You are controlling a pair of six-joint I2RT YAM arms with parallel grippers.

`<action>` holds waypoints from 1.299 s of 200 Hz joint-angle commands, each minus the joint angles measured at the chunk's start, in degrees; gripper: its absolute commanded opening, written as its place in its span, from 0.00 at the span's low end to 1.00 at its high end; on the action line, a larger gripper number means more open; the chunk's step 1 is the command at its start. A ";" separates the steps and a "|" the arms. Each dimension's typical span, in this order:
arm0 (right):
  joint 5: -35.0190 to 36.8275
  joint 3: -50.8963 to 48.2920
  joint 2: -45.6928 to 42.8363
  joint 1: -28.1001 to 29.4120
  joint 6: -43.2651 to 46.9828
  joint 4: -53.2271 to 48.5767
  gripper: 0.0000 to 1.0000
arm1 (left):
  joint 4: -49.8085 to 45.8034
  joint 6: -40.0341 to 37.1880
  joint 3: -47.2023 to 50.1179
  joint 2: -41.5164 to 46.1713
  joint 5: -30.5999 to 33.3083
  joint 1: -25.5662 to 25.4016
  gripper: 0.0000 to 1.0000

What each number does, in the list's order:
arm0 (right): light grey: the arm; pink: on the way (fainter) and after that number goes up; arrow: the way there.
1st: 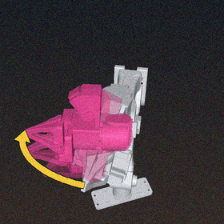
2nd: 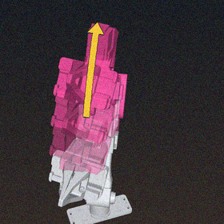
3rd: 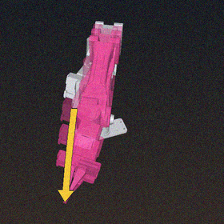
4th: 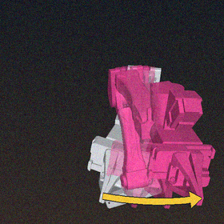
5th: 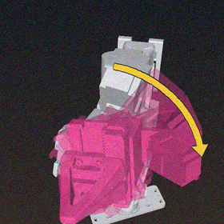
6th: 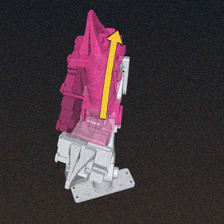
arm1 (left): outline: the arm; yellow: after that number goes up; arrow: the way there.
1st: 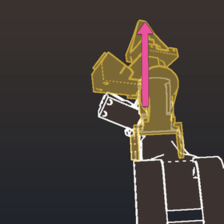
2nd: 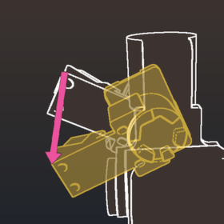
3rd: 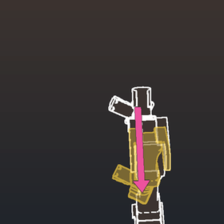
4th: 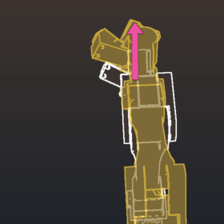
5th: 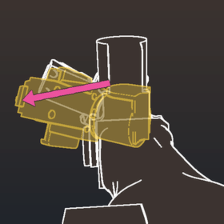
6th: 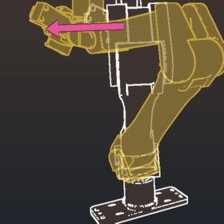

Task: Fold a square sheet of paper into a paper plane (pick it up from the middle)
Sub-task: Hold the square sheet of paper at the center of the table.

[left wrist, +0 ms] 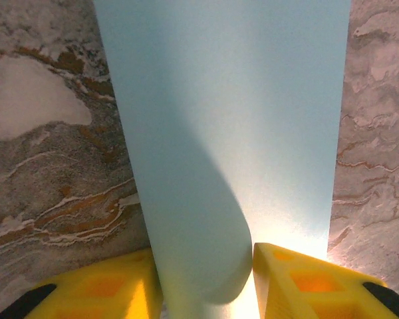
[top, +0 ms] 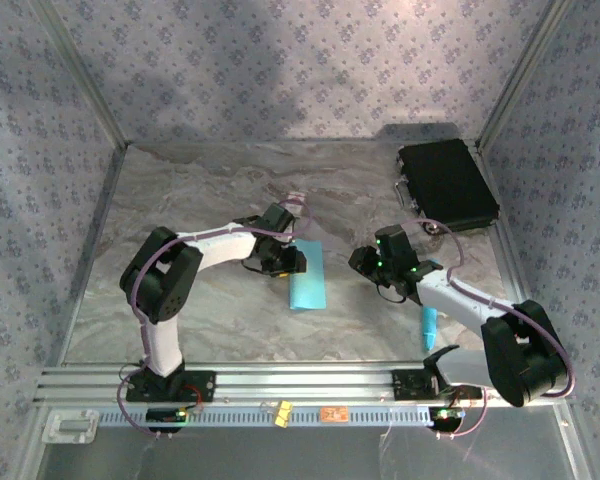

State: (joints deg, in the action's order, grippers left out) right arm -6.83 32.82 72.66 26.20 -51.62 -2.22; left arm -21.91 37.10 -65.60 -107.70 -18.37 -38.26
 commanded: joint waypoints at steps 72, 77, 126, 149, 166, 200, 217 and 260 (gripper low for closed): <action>-0.29 0.16 1.47 0.71 0.07 -1.34 0.38 | -4.39 -0.57 -0.14 -2.69 6.52 0.61 0.38; -0.29 0.23 1.45 0.70 0.08 -1.38 0.38 | -4.45 -0.54 -0.18 -2.61 6.52 0.58 0.38; -0.66 0.69 2.21 0.93 0.24 -1.41 0.38 | -4.52 0.04 -0.31 -3.03 7.16 0.55 0.39; -0.88 0.97 2.37 1.05 0.50 -1.30 0.38 | -4.63 -0.68 -0.50 -3.38 6.99 0.55 0.39; -1.14 1.01 2.68 1.16 0.68 -1.11 0.38 | -4.80 -1.20 -0.64 -3.73 6.91 0.54 0.39; -2.11 1.54 3.39 1.46 1.12 -0.64 0.38 | -4.69 -1.53 -0.75 -4.09 6.82 0.40 0.39; -2.31 1.96 3.95 1.61 1.22 -0.74 0.38 | -4.67 -1.79 -0.87 -4.23 6.66 0.42 0.39; -2.14 2.60 4.39 2.08 1.43 -0.96 0.38 | -4.89 -2.21 -1.02 -4.35 7.04 0.33 0.39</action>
State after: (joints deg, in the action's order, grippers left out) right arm -8.64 33.45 76.66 27.83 -51.35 -2.20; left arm -23.79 36.45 -67.05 -108.55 -17.54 -38.39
